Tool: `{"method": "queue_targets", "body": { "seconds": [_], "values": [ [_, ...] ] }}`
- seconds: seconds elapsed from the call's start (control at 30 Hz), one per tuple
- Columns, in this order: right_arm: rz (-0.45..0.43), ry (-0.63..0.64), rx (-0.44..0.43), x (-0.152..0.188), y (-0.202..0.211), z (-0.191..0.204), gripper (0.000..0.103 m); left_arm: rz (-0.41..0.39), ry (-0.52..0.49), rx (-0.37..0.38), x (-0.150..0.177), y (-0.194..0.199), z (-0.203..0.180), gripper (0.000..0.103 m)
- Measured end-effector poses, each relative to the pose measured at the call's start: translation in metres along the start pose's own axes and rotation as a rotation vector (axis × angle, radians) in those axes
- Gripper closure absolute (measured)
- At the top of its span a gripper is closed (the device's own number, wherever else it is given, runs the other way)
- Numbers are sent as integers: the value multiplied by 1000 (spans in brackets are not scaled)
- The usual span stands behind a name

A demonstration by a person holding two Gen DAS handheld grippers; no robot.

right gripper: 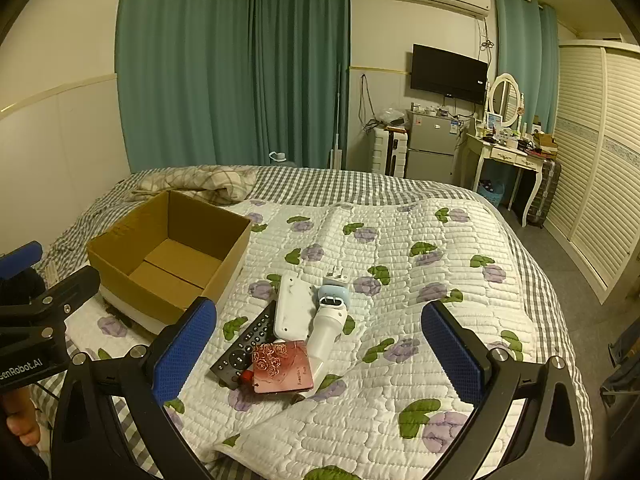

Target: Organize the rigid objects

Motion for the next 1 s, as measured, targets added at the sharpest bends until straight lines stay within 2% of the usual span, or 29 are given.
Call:
{"method": "queue_targets", "body": {
  "seconds": [1.0],
  "values": [
    [25,1,5,4,-4,0,0,0,-2,0,1,-1,-2,0]
  ]
}}
Point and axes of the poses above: each gripper's, at about its wrist camera, not at the fingertips, and y roughly against the way its jaws point, z to its left, x to its underside, the point moved 2 cm from there along -y, roughly the way its jaws point, and after that the axes turned 8 degrees about -y, right-handed, at the moved point
